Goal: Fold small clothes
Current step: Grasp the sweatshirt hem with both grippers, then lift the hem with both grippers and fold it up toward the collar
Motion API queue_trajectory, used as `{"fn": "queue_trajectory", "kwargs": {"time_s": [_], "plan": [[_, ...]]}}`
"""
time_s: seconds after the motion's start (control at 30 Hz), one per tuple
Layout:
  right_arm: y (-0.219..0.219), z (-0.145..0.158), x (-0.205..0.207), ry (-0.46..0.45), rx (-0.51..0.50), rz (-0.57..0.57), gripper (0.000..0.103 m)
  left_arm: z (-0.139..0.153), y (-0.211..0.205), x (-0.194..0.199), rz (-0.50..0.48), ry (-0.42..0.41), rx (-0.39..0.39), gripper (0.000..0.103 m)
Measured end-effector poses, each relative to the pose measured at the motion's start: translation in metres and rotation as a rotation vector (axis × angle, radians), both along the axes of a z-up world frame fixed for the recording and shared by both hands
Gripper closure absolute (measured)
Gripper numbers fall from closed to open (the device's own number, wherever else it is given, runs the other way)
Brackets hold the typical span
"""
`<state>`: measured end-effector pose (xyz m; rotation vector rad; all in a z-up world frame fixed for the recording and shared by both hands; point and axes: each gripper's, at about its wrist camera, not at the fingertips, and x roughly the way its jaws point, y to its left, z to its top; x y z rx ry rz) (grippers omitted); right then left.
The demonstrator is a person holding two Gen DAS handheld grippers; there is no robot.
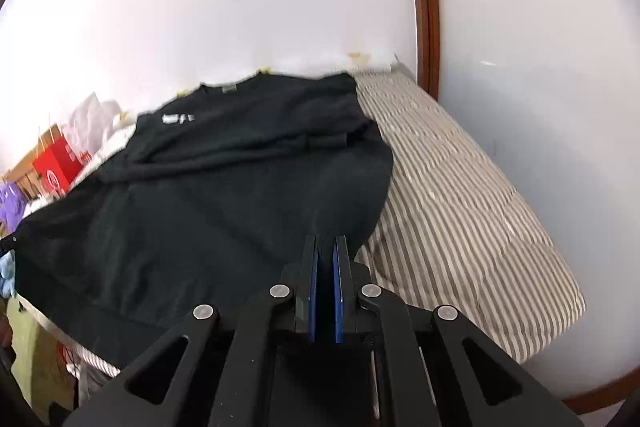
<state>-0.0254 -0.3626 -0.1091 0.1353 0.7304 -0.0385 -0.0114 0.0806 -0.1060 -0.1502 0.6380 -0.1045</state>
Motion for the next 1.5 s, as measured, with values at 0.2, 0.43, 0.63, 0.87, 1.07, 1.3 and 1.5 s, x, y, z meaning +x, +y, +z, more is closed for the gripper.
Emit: {"fn": "queue_trajectory", "kwargs": {"time_s": [0.2,0.43,0.63,0.87,1.07,1.3,1.5], "plan": [[-0.004,0.028,0.031,-0.093,0.004,-0.014,0.097,0.015,-0.002,0.039,0.005,-0.046,0.003,0.096],[-0.022,0.054,0.093,-0.16,0.049,-0.058,0.097,0.03,0.011,0.113,0.031,-0.124,-0.052,0.096],[-0.02,0.064,0.159,-0.179,0.062,-0.048,0.097,0.035,0.014,0.172,0.074,-0.115,-0.079,0.096],[-0.014,0.062,0.233,-0.176,0.068,-0.033,0.097,0.035,0.001,0.241,0.096,-0.121,-0.018,0.096],[-0.016,0.044,0.296,-0.153,0.074,-0.024,0.097,0.02,-0.002,0.294,0.117,-0.093,0.014,0.096],[-0.014,0.007,0.352,-0.122,0.056,-0.012,0.097,-0.015,-0.002,0.345,0.121,-0.027,0.013,0.096],[-0.018,-0.03,0.384,-0.037,0.041,-0.047,0.097,-0.039,-0.006,0.367,0.122,0.025,0.049,0.095]]}}
